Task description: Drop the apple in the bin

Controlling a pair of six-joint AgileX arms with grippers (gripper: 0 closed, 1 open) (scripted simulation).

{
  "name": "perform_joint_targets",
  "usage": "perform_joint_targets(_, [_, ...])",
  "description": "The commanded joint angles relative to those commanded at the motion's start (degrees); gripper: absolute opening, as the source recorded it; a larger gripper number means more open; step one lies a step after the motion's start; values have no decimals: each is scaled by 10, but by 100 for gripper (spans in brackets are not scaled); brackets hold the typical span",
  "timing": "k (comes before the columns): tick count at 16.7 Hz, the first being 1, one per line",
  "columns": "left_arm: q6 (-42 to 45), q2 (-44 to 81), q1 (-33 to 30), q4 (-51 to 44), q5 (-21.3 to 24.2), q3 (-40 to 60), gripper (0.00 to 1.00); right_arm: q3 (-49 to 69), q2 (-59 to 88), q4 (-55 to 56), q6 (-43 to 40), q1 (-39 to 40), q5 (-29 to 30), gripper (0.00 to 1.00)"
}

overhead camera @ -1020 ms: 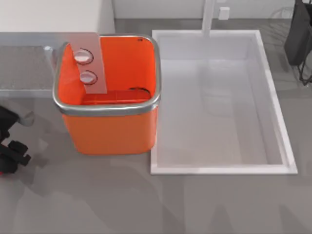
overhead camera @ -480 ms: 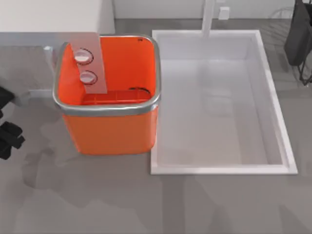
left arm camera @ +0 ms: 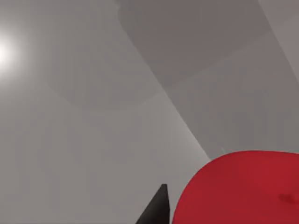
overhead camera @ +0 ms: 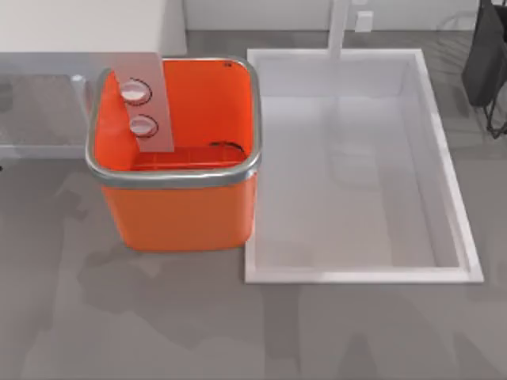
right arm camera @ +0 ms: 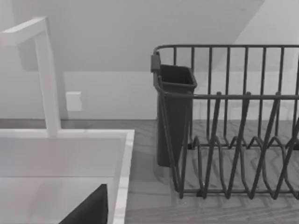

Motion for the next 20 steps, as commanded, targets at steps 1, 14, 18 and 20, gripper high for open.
perform_joint_targets(1, [0, 0, 1, 0, 0, 2, 0, 0, 0, 0, 0, 0, 0, 100])
perform_joint_targets(14, [-201, 72, -110, -36, -6, 235, 0, 0, 0, 0, 0, 0, 0, 100])
perform_joint_targets(18, [-344, 178, -189, -103, -7, 400, 0, 0, 0, 0, 0, 0, 0, 100])
perform_joint_targets(20, [-413, 233, -231, -140, -9, 477, 0, 0, 0, 0, 0, 0, 0, 100])
